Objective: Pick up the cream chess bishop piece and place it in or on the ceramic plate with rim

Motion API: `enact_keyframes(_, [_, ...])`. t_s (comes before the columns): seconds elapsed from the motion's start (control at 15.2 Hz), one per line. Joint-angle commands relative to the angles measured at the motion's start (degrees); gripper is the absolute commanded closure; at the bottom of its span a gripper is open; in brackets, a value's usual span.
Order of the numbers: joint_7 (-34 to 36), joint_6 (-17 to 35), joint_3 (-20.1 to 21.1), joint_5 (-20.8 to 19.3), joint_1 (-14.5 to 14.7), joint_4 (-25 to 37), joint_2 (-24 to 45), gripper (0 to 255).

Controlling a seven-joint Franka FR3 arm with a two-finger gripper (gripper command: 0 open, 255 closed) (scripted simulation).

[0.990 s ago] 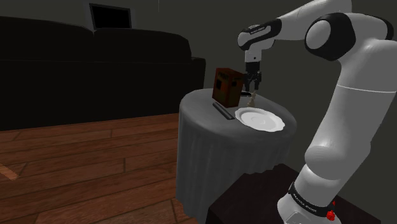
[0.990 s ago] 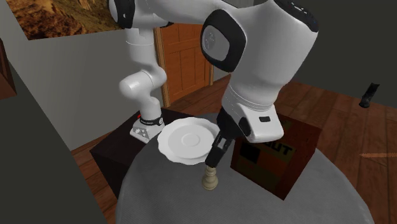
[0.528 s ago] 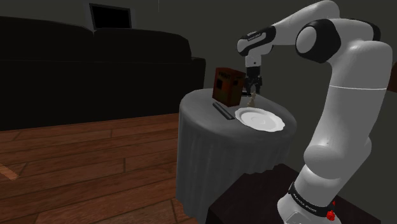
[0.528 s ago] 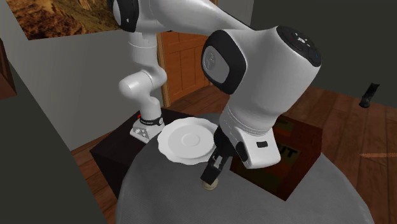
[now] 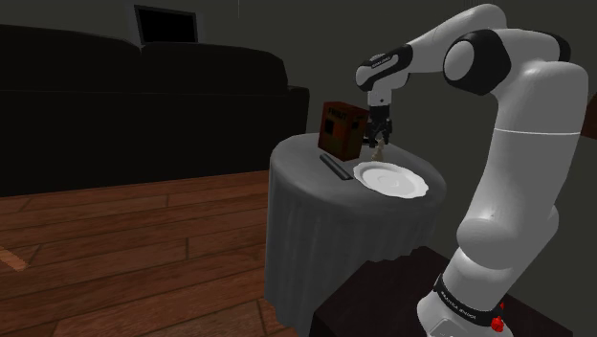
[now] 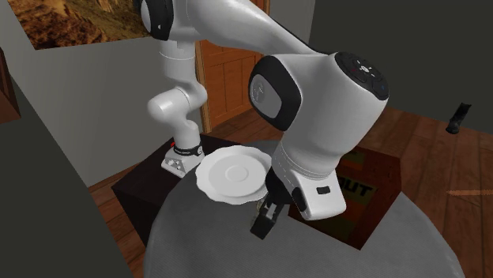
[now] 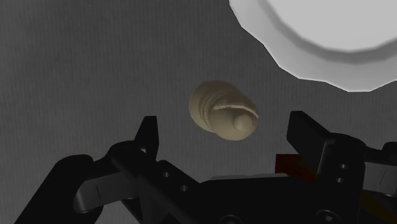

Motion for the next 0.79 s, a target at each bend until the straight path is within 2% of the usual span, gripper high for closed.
enact_keyframes(0.0, [0.1,0.5,0.2,0.1,0.2,-0.3,0.3,0])
enact_keyframes(0.07, [0.1,0.5,0.2,0.1,0.2,-0.3,0.3,0])
enact_keyframes(0.13, [0.1,0.6,0.2,0.1,0.2,-0.4,0.3,255])
enact_keyframes(0.73, [0.1,0.5,0.2,0.1,0.2,-0.3,0.3,255])
